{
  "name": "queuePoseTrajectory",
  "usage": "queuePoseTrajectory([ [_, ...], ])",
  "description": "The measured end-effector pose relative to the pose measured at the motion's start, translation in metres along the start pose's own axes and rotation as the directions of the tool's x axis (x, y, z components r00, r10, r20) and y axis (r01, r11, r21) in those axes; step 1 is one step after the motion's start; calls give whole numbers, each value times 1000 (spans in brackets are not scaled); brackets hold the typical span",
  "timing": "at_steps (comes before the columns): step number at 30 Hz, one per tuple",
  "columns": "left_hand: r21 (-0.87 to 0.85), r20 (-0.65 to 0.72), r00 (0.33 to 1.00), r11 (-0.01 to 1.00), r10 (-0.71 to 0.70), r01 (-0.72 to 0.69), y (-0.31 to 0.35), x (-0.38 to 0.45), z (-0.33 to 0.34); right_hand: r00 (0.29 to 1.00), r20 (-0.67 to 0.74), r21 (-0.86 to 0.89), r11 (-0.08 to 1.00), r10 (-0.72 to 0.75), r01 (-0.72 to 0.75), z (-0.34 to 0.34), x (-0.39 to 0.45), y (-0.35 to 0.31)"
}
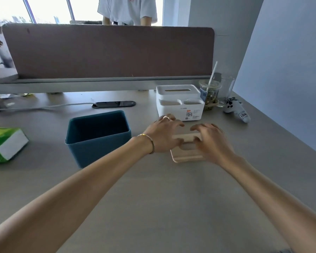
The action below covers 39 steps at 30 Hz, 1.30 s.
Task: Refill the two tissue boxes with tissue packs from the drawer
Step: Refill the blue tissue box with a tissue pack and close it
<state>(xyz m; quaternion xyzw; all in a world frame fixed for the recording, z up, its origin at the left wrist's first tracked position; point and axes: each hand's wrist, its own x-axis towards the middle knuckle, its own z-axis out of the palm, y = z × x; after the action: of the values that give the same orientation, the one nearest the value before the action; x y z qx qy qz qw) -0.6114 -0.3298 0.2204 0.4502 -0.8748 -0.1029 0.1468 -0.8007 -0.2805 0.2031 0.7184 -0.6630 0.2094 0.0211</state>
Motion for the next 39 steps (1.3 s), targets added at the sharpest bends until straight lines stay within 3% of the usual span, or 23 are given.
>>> queuePoseTrajectory([
  [5,47,-106,994,998,-32,37,-22,-17,-48,994,-74,66,994,-81,86,-20,24,-48],
  [10,64,-168,974,984,-155,168,-68,-53,-89,975,-100,107,972,-198,208,-21,49,-121],
  [25,75,-316,827,857,-465,511,-208,-214,-172,858,-46,262,822,-512,505,36,65,-338],
  [32,55,-297,749,773,-592,632,-271,-271,-192,829,77,314,803,-553,507,74,69,-412],
  [39,-94,-227,593,624,-772,776,-336,-287,-195,808,308,314,856,-501,411,118,81,-464],
])
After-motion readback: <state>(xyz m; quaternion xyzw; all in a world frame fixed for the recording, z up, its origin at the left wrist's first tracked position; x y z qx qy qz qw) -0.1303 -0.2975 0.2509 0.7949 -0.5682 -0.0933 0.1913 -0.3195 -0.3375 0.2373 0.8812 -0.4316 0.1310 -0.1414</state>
